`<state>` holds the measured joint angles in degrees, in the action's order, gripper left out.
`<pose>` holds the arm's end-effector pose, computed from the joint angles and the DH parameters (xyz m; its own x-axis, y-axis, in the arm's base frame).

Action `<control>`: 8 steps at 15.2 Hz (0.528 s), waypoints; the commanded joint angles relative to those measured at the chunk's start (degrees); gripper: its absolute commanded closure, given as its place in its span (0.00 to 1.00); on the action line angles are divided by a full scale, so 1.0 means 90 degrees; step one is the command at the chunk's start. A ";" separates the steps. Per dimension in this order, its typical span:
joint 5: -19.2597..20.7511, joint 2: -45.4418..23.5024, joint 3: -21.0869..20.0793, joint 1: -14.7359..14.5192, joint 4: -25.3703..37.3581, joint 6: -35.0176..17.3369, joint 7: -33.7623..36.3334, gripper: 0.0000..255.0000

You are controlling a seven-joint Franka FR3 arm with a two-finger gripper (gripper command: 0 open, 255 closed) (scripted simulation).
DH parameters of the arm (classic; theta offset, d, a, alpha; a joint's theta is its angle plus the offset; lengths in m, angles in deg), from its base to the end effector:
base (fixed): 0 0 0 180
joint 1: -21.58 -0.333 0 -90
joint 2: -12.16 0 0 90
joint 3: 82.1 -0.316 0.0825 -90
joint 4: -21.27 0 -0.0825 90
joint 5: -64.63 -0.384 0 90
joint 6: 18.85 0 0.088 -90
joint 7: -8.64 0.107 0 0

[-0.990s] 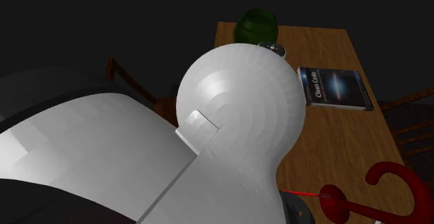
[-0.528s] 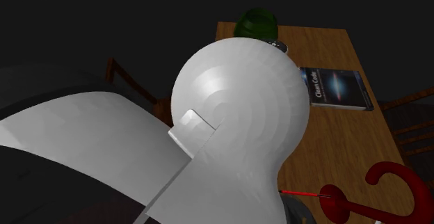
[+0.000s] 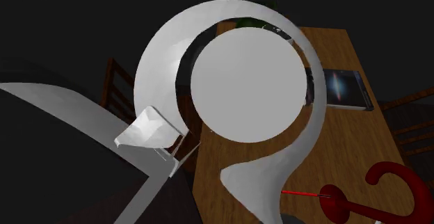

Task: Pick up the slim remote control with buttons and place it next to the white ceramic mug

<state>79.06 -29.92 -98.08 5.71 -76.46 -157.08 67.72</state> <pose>0.5813 0.3386 0.1784 0.9371 -0.3489 -0.0089 -0.3490 -0.9369 -0.0183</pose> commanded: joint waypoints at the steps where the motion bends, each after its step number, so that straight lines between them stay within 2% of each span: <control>1: -0.0039 0.0131 -0.0037 0.0029 -0.0010 0.0121 -0.0027 1.00; 8: -0.0168 0.0550 -0.0151 0.0111 -0.0050 0.0495 -0.0097 1.00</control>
<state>77.75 -25.58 -99.29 6.50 -76.85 -153.15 67.06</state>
